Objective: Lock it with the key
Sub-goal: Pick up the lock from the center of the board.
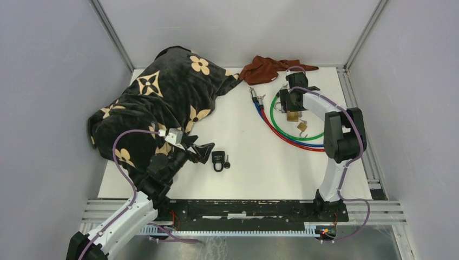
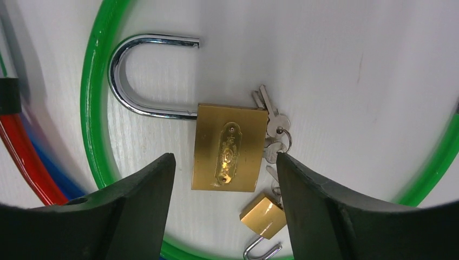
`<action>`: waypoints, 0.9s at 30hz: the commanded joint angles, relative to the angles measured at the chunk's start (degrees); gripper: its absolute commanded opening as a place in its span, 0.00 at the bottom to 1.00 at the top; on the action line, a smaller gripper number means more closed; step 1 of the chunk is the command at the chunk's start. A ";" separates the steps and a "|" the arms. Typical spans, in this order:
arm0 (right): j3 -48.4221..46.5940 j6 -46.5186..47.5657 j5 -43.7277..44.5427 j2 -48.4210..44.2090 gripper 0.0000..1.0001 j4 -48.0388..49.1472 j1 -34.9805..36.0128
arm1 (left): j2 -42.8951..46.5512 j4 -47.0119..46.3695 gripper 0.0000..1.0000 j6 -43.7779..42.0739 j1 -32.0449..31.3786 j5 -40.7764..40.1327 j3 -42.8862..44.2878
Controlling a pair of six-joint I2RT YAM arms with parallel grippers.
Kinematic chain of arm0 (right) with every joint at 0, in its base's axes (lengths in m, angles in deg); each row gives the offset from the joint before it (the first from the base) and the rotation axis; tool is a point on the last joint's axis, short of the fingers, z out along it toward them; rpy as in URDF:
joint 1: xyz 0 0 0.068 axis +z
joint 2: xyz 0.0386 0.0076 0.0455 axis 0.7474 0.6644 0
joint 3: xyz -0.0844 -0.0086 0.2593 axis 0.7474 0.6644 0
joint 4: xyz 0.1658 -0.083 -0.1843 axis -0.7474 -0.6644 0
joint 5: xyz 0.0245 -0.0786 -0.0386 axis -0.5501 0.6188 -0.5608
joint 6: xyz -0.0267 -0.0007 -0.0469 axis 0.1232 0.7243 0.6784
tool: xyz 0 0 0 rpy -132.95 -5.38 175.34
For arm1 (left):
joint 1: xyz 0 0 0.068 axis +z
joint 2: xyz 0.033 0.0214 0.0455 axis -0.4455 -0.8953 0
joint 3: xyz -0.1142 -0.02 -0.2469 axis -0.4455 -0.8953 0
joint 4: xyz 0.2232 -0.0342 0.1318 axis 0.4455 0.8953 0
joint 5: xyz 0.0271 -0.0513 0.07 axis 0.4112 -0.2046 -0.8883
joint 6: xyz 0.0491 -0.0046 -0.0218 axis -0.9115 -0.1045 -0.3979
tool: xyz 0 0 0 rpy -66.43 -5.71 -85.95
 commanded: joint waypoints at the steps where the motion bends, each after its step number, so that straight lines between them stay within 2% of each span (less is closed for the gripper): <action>1: -2.42 0.17 1.84 0.87 0.73 -0.13 -0.54 | -1.57 -3.63 1.00 2.70 0.40 -0.06 -0.39; 10: 3.41 -2.06 2.06 -2.44 0.72 1.52 -0.56 | -1.22 -4.06 0.99 2.63 0.41 -0.10 -0.39; 16: 4.58 -3.71 1.53 -0.56 0.72 2.84 -0.96 | -0.78 -4.17 0.99 2.58 0.42 0.14 -0.47; 27: 7.32 -5.12 -2.77 1.23 0.64 5.91 -2.92 | -1.15 -4.26 0.99 2.58 0.36 0.47 -0.48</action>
